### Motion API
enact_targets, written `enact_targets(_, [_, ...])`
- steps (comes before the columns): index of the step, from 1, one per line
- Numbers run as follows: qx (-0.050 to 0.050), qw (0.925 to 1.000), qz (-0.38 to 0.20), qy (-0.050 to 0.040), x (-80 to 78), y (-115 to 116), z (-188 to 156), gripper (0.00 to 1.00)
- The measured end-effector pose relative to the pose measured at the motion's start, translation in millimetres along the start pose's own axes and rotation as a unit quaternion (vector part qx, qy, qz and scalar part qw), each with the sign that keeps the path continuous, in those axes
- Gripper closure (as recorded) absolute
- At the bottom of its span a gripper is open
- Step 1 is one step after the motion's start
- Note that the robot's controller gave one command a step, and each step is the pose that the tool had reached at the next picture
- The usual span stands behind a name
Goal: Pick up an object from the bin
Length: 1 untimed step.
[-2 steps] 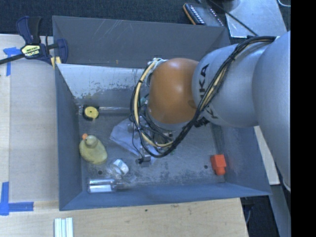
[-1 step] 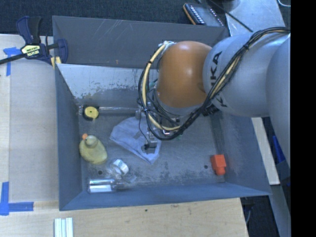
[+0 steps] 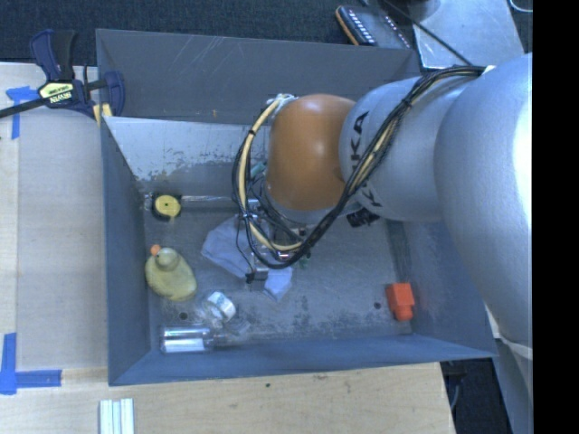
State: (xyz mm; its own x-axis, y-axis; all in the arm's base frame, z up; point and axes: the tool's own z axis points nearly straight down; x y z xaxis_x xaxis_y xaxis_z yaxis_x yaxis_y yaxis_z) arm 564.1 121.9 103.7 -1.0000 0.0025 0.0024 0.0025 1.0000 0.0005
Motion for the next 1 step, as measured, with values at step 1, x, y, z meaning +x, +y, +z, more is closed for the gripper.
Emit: enact_targets(1, [-0.001,0.9986,0.053,-0.0071,5.8,2.9,24.2,1.0])
